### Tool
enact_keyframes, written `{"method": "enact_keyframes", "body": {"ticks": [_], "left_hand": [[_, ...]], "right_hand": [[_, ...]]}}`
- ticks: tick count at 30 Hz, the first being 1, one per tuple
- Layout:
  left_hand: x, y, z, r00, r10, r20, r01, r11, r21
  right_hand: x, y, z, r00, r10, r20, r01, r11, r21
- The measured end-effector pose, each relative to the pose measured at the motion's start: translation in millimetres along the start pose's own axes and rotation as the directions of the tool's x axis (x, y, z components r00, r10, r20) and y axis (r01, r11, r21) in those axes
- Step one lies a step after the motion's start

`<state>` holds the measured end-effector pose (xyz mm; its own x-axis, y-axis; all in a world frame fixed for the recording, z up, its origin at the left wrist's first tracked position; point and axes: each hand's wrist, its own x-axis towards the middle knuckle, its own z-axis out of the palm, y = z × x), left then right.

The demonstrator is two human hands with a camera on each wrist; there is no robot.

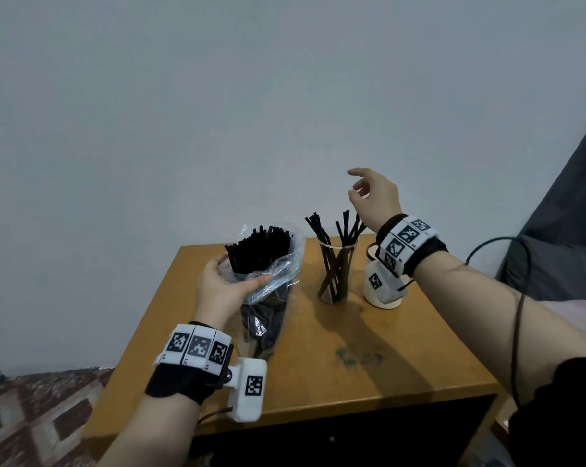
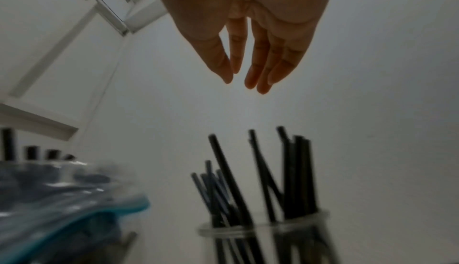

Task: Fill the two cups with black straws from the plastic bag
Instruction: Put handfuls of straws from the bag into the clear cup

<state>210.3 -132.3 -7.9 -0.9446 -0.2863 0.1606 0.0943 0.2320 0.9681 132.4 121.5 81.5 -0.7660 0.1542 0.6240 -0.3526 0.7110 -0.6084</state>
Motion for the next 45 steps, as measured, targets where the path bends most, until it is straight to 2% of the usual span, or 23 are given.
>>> {"method": "enact_keyframes", "body": {"ticks": [3,5,8,11,14,16,21,23,25,26,29,30,32,36,40,42,45], "left_hand": [[-3.8,0.2,-2.0,0.999,0.019,0.027,-0.019,1.000,0.002],[-6.9,-2.9,-5.1,0.998,0.041,0.049,-0.041,0.999,-0.005],[-13.4,-6.7,-10.7,0.996,0.059,0.070,-0.058,0.998,-0.009],[-17.4,-6.9,-14.2,0.995,0.047,0.090,-0.046,0.999,-0.008],[-19.4,-5.9,-14.3,0.994,0.036,0.108,-0.036,0.999,0.006],[-20.0,-5.5,-13.3,0.993,0.028,0.117,-0.029,1.000,0.011],[-21.6,-6.8,-9.0,0.991,0.037,0.125,-0.042,0.999,0.031],[-23.2,-7.6,-7.4,0.990,0.053,0.132,-0.057,0.998,0.032],[-23.4,-8.4,-7.1,0.988,0.068,0.141,-0.072,0.997,0.027],[-23.6,-8.2,-7.4,0.986,0.072,0.148,-0.076,0.997,0.019],[-24.4,-8.1,-9.4,0.983,0.073,0.169,-0.071,0.997,-0.018],[-24.6,-9.0,-9.6,0.980,0.072,0.184,-0.069,0.997,-0.024],[-25.4,-10.2,-8.0,0.972,0.070,0.226,-0.072,0.997,0.000],[-25.2,-12.9,-1.6,0.957,0.059,0.285,-0.071,0.997,0.030],[-23.3,-14.1,3.4,0.946,0.070,0.316,-0.080,0.997,0.020],[-22.6,-15.1,5.0,0.947,0.077,0.311,-0.089,0.996,0.022],[-23.9,-16.1,6.2,0.953,0.086,0.290,-0.097,0.995,0.023]], "right_hand": [[-19.0,-17.2,2.8,0.999,-0.040,-0.005,0.040,0.993,0.109],[-36.5,-26.8,8.1,0.997,-0.009,0.081,-0.009,0.977,0.213],[-64.9,-34.6,17.2,0.962,0.040,0.269,-0.146,0.910,0.389],[-90.2,-39.8,24.7,0.937,0.030,0.348,-0.172,0.907,0.385],[-106.2,-41.4,35.8,0.947,0.037,0.320,-0.133,0.950,0.284],[-112.6,-39.7,43.7,0.950,0.073,0.304,-0.152,0.957,0.246],[-126.9,-34.9,59.2,0.954,0.166,0.249,-0.241,0.919,0.311],[-129.8,-32.3,61.7,0.940,0.208,0.270,-0.307,0.861,0.405],[-131.4,-30.7,61.2,0.918,0.248,0.310,-0.383,0.757,0.530],[-131.4,-30.0,60.4,0.900,0.275,0.337,-0.430,0.682,0.592],[-133.1,-28.7,55.6,0.829,0.321,0.459,-0.556,0.381,0.738],[-134.4,-26.2,55.2,0.818,0.319,0.479,-0.568,0.316,0.760],[-138.1,-20.8,56.9,0.821,0.326,0.469,-0.557,0.275,0.784],[-145.8,-12.2,64.3,0.818,0.390,0.424,-0.557,0.349,0.754],[-145.4,-7.0,66.6,0.821,0.439,0.365,-0.569,0.575,0.588],[-144.7,-6.3,66.2,0.853,0.409,0.325,-0.522,0.702,0.485],[-143.5,-7.7,60.3,0.926,0.340,0.164,-0.376,0.873,0.312]]}}
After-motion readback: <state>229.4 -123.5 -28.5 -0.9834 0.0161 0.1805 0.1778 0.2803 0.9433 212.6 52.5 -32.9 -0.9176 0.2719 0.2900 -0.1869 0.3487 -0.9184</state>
